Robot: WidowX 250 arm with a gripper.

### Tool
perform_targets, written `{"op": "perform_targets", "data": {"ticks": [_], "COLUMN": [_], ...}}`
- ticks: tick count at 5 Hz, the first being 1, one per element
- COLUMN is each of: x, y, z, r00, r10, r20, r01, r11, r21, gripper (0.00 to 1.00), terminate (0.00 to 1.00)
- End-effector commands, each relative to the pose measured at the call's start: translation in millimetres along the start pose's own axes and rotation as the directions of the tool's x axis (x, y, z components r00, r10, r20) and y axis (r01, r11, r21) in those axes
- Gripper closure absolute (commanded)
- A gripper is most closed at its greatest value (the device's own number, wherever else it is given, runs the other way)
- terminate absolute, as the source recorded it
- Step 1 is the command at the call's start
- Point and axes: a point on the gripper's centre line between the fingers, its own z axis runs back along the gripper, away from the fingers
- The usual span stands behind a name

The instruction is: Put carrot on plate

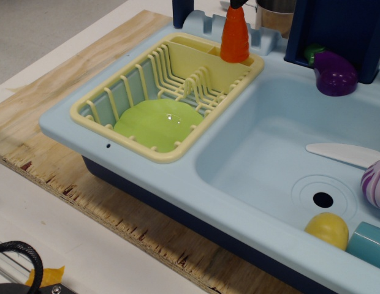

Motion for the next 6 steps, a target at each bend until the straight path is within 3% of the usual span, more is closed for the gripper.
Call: {"op": "perform_targets", "data": {"ticks": [1,4,6], "x": [0.0,9.5,14.9], "y": [0.0,0.0,-2.6], "z": [0.0,-18.9,-31.0], "r00": [1.000,0.996,0.995], "r10": [0.000,-0.026,-0.028], "r20": [0.000,0.089,0.094], "r01": [0.000,0.029,0.033], "r11": [1.000,0.999,0.998], "r21": [0.000,-0.026,-0.047], "gripper": [0.00,0.00,0.00], "terminate": [0.00,0.00,0.00]}}
